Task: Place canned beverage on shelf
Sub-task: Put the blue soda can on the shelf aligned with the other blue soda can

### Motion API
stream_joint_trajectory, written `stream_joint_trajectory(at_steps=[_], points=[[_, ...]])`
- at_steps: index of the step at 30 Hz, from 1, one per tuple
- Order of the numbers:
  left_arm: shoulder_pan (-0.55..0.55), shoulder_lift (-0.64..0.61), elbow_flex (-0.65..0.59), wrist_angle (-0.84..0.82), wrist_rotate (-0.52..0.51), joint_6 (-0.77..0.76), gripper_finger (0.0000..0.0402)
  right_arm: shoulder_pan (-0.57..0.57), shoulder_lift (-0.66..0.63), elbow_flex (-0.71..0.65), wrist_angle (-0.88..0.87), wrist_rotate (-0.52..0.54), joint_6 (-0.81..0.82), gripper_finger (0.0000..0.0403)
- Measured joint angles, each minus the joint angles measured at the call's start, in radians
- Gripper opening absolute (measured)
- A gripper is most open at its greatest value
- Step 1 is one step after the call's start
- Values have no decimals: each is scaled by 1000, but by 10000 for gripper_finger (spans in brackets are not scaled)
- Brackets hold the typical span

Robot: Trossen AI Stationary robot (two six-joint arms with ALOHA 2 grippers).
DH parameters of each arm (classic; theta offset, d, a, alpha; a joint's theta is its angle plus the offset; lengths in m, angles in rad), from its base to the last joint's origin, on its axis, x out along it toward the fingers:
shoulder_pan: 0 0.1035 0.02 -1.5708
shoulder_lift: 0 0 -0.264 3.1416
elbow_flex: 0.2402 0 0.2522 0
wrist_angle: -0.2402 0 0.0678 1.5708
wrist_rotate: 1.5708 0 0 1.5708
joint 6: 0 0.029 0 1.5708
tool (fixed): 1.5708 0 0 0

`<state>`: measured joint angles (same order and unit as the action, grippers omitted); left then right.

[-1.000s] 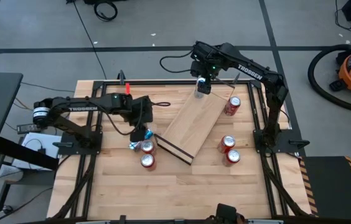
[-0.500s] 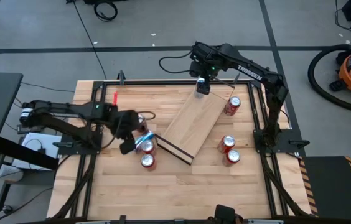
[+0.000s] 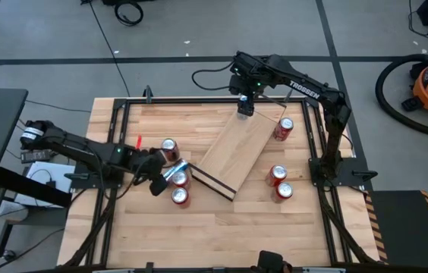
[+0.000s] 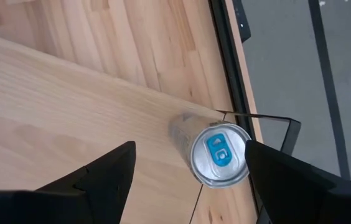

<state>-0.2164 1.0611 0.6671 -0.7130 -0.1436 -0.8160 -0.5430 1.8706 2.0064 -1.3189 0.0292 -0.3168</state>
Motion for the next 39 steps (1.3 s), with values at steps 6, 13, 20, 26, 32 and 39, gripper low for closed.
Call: stream_joint_trajectory(at_steps=[6,13,20,26,32,39], points=[[-2,0,-92,119,-73,-125,245,0,0,0,2,-4,0,311],[1,16,-157,292,-74,-145,283,0,0,0,2,-4,3,311],[5,104,-172,304,-108,-122,322,0,0,0,3,-23,11,311],[5,195,-174,370,-110,-59,323,1,0,0,4,-23,11,311],[5,260,-172,366,-85,-59,314,1,0,0,5,-24,26,311],[4,254,-171,366,-56,-73,242,1,0,0,12,-24,22,311]])
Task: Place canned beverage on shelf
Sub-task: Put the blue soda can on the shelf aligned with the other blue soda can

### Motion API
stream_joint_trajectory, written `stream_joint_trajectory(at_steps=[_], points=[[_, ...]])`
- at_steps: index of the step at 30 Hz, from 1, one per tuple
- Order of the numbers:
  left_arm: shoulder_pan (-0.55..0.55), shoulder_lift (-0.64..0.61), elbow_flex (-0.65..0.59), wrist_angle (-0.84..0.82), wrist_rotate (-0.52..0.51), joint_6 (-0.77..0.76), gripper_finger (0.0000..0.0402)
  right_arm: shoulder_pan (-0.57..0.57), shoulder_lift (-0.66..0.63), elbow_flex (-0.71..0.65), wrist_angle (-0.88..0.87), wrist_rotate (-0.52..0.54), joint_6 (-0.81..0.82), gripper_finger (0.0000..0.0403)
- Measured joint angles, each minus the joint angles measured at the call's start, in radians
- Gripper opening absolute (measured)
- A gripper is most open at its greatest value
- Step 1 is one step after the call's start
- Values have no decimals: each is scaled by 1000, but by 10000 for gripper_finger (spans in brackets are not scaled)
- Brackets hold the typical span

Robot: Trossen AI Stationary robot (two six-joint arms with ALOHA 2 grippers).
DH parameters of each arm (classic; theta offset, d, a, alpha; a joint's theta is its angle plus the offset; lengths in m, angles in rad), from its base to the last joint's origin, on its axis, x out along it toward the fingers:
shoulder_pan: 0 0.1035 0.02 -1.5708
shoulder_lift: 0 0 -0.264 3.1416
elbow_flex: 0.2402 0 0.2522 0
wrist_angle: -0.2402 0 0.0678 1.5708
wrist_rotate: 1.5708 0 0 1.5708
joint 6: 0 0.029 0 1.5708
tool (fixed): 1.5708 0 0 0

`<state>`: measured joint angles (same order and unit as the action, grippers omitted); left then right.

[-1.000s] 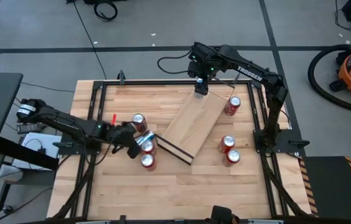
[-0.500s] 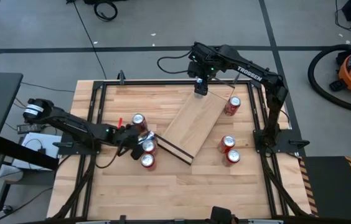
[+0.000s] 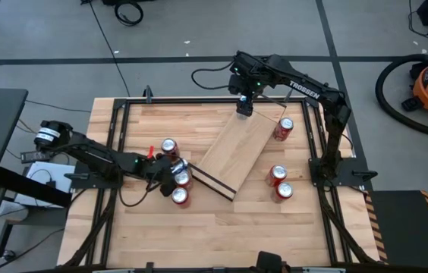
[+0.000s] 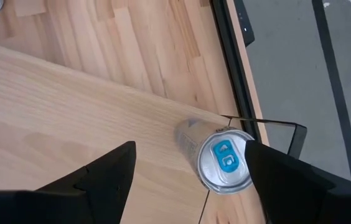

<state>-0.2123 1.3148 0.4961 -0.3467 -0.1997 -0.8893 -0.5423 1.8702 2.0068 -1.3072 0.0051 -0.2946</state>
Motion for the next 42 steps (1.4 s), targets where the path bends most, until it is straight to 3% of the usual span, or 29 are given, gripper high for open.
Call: stream_joint_trajectory(at_steps=[9,18,22,33,42], points=[[-2,-53,44,-83,72,-9,235,0,0,0,21,0,-24,311],[3,-176,162,-338,22,34,238,0,0,0,49,-9,-49,311],[8,-215,237,-407,-4,81,238,0,0,3,49,-66,-15,311],[82,-228,464,-522,-293,333,239,-8,-1,26,148,-420,242,311],[190,-202,481,-356,-523,623,240,9,-9,26,403,-561,498,317]])
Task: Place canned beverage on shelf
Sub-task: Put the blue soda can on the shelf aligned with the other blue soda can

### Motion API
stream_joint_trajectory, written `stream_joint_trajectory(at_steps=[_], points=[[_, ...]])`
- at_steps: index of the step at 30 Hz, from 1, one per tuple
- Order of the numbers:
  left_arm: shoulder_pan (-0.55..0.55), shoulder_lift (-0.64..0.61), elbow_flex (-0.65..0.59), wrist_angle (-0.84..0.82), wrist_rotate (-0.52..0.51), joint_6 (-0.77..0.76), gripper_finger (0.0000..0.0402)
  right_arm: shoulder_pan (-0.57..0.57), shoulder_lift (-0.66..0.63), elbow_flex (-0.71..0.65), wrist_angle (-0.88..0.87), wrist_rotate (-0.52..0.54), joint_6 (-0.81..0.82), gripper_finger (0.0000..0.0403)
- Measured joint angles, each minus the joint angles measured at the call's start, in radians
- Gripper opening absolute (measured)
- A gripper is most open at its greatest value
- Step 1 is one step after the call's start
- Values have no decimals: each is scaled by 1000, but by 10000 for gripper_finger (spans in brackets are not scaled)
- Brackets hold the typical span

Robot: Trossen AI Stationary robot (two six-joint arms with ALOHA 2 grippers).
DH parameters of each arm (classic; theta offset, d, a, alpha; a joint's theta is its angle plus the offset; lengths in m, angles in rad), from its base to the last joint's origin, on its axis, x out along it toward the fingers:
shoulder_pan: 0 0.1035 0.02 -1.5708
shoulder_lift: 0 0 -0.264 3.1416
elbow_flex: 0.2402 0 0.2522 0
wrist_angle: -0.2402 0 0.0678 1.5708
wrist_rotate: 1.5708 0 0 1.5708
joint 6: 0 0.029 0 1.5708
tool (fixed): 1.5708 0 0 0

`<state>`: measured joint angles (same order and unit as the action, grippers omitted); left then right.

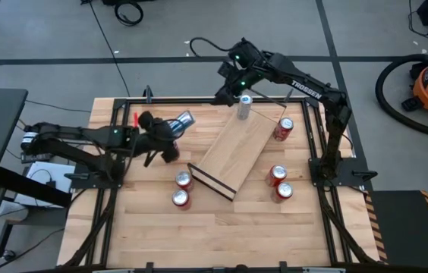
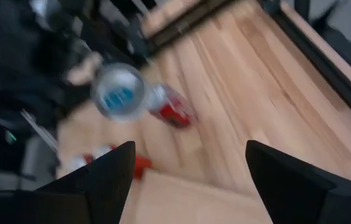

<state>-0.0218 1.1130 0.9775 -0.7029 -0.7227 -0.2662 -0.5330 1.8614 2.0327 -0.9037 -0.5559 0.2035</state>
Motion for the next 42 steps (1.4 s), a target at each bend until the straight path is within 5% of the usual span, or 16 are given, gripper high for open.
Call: stream_joint_trajectory(at_steps=[15,31,42], points=[[72,156,-1,478,-282,571,240,53,0,0,215,89,142,361],[99,167,-1,743,-281,692,240,71,0,-1,238,92,139,369],[99,196,-2,808,-277,819,240,126,5,-2,292,185,135,296]])
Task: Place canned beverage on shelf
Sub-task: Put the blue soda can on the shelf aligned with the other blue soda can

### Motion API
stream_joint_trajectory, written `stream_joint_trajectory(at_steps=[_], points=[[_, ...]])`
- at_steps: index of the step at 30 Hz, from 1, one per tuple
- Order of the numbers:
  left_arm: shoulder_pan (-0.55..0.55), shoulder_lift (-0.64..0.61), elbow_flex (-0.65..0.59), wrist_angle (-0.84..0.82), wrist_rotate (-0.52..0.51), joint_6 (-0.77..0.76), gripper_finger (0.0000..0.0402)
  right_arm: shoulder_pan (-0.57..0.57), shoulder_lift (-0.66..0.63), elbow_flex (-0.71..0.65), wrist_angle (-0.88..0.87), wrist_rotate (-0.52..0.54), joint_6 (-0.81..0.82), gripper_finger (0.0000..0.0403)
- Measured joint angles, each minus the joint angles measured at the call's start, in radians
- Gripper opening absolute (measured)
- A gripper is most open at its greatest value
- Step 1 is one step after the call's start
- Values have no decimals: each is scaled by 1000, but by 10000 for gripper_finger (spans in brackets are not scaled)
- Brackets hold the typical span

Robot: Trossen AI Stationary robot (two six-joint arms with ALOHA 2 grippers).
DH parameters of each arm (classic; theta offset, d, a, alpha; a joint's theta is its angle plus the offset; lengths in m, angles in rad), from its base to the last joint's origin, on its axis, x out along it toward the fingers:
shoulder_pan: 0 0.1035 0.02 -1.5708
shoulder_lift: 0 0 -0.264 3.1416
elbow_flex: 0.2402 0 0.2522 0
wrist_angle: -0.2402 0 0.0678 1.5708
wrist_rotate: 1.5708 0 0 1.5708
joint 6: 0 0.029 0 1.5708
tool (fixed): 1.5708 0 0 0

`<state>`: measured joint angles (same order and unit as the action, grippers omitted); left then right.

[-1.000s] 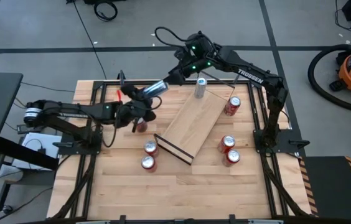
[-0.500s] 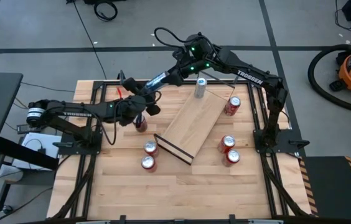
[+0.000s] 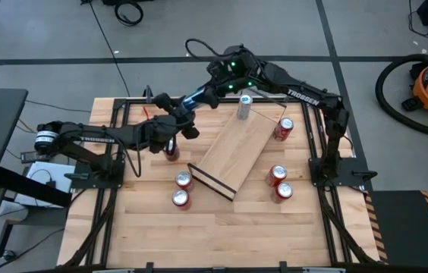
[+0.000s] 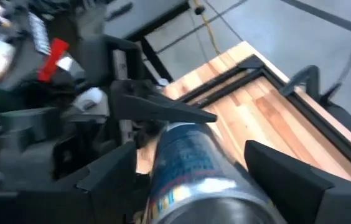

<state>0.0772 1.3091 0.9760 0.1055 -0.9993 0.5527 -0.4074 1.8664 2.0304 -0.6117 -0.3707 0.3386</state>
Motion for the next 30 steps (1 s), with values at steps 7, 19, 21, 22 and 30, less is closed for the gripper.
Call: stream_joint_trajectory(at_steps=[7,19,21,22,30], points=[[0,1,0,19,10,20,241,-5,0,-6,-2,6,31,243],[-3,3,0,9,64,-90,265,-13,0,-6,-33,-28,36,238],[-2,3,0,21,112,-137,282,-20,-1,-6,-37,-53,18,237],[-2,2,0,26,125,-152,291,-22,-1,-6,-39,-62,14,237],[-2,-7,1,11,236,-272,318,-28,0,-7,-113,-82,-83,237]])
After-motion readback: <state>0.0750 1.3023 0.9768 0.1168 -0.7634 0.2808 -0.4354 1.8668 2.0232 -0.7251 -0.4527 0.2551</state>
